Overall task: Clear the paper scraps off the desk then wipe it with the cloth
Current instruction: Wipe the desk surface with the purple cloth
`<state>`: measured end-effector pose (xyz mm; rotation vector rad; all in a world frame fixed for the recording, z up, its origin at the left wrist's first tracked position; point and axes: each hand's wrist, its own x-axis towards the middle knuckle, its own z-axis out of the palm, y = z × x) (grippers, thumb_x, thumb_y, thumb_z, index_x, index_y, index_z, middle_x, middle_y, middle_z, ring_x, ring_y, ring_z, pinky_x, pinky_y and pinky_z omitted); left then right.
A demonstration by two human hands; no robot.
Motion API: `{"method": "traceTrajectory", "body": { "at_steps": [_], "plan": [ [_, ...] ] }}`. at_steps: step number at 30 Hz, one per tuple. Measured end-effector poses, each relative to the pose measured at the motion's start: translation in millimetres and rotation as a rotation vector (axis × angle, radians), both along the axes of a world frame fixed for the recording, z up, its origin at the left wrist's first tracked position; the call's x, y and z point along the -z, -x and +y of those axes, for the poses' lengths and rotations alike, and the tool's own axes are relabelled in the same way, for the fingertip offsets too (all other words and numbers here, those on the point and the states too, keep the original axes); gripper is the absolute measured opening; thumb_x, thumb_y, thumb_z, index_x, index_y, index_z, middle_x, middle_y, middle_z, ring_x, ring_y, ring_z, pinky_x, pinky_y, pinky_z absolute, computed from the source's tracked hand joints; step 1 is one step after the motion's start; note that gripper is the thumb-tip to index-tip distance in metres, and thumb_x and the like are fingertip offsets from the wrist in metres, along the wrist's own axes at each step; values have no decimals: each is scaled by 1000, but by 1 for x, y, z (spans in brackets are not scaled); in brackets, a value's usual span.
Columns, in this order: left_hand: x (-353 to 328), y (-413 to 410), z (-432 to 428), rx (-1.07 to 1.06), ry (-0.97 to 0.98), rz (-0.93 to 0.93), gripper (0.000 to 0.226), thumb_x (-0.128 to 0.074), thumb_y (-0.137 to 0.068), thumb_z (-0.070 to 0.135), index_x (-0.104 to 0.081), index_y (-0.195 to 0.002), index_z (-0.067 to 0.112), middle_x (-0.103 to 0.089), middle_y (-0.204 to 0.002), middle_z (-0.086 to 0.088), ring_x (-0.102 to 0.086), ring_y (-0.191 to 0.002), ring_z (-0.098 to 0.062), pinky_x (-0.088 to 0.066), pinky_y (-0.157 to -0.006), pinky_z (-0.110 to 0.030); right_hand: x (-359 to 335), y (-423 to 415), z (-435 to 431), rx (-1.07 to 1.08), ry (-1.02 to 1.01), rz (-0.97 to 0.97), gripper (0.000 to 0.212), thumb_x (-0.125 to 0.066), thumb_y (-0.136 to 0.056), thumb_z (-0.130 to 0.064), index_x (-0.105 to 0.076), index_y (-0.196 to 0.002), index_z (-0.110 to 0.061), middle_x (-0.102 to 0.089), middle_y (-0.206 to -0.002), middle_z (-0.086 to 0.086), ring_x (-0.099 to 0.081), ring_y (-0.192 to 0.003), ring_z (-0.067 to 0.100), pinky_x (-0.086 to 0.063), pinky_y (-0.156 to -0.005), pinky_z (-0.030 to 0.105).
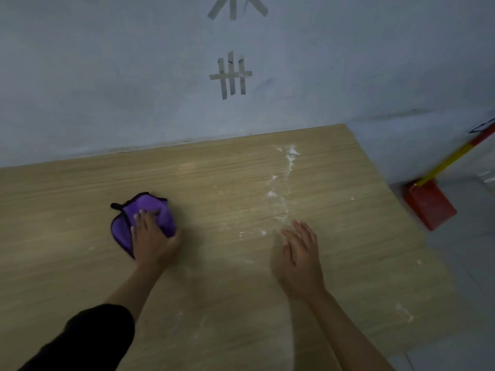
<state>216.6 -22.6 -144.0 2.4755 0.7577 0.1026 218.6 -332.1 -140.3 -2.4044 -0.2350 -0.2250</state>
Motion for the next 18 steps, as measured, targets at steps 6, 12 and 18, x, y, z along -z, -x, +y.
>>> {"method": "traceTrajectory", "body": {
  "at_steps": [6,12,18],
  "plan": [
    [12,-57,-47,-100,-9,-111,78,-57,-87,39,-17,-145,7,-19,-153,-20,-12,-144,-31,-7,-118,-44,6,-60,-38,89,3,-12,43,-32,-88,-27,-62,-113,-9,-50,-134,12,-31,-132,23,-29,-109,35],
    [14,-115,-132,479,125,-121,69,-47,-83,44,-31,-141,10,-32,-150,-12,-23,-142,-25,-12,-116,-34,16,-94,-34,43,-21,-18,41,-33,-90,-26,-61,-114,-9,-51,-134,11,-30,-132,19,-25,-109,27],
    [-10,-149,-106,-120,352,-497,53,-48,-85,12,-37,-136,2,-42,-140,-20,-40,-129,-32,-27,-107,-34,4,-129,-48,94,-60,-44,45,-30,-88,-27,-60,-117,-11,-51,-135,6,-33,-133,17,-22,-109,25]
  ]
}}
